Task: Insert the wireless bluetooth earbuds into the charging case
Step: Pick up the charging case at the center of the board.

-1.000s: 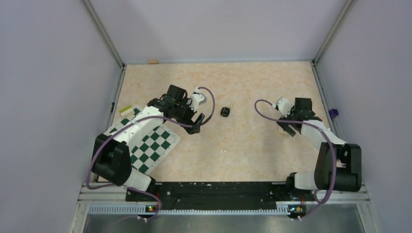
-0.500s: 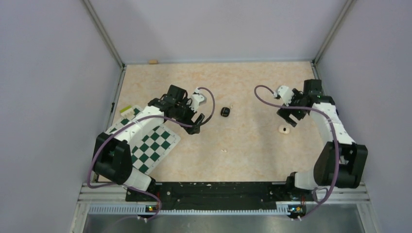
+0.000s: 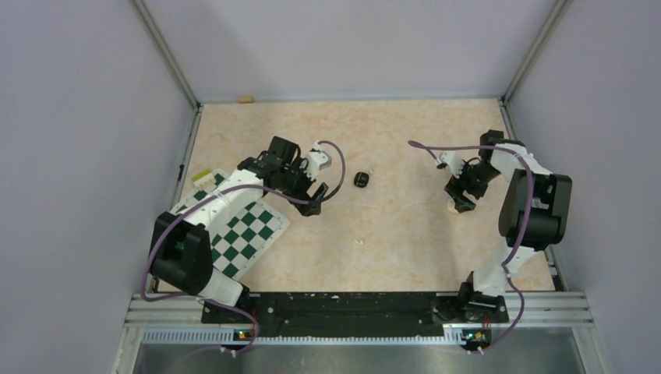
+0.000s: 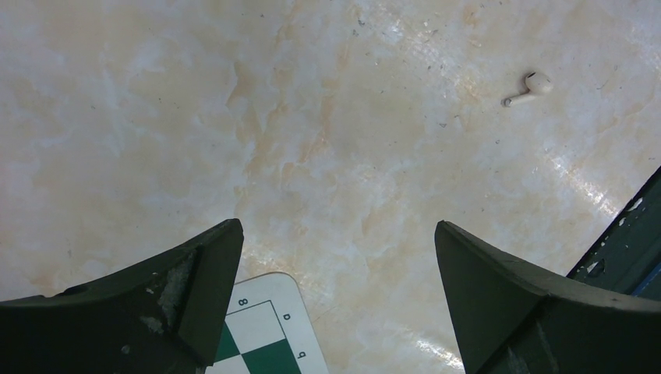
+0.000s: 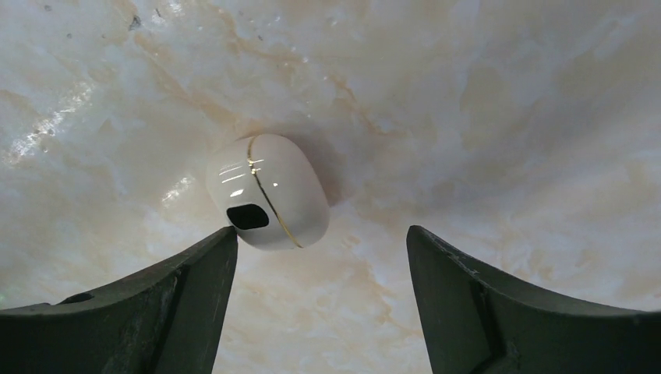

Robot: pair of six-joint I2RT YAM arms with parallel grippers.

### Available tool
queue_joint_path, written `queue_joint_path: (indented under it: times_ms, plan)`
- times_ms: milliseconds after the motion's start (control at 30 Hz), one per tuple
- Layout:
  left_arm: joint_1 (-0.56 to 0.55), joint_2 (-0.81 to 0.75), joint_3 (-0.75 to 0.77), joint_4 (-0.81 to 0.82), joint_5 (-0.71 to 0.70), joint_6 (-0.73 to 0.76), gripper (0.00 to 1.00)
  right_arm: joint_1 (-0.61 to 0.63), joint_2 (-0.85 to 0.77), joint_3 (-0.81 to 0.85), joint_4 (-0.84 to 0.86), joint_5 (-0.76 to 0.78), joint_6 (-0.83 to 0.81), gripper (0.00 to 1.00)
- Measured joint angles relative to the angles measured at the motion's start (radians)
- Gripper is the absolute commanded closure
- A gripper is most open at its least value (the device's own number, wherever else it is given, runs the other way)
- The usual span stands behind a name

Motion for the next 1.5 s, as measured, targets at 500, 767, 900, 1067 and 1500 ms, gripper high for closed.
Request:
queue_joint_path:
  times_ms: [500, 767, 900, 1067, 1500]
  plan:
    - [0.000, 0.029, 0.001, -0.010, 0.033, 0.019, 0.01, -0.013, 0.061, 0.016, -0.010, -0.048, -0.073, 0.26]
    - [0.001, 0.029, 0.003, -0.013, 0.040, 0.029, 0.01, -0.013, 0.018, -0.043, 0.044, -0.041, -0.084, 0.29]
    - [0.005, 0.029, 0.003, -0.014, 0.040, 0.029, 0.01, -0.010, -0.011, -0.080, 0.048, -0.042, -0.099, 0.29]
    - [0.008, 0.029, 0.005, -0.015, 0.039, 0.029, 0.01, 0.023, -0.098, -0.183, 0.036, -0.042, -0.122, 0.29]
    - [0.019, 0.029, 0.005, -0.017, 0.042, 0.028, 0.01, 0.036, -0.206, -0.223, 0.018, -0.024, -0.095, 0.30]
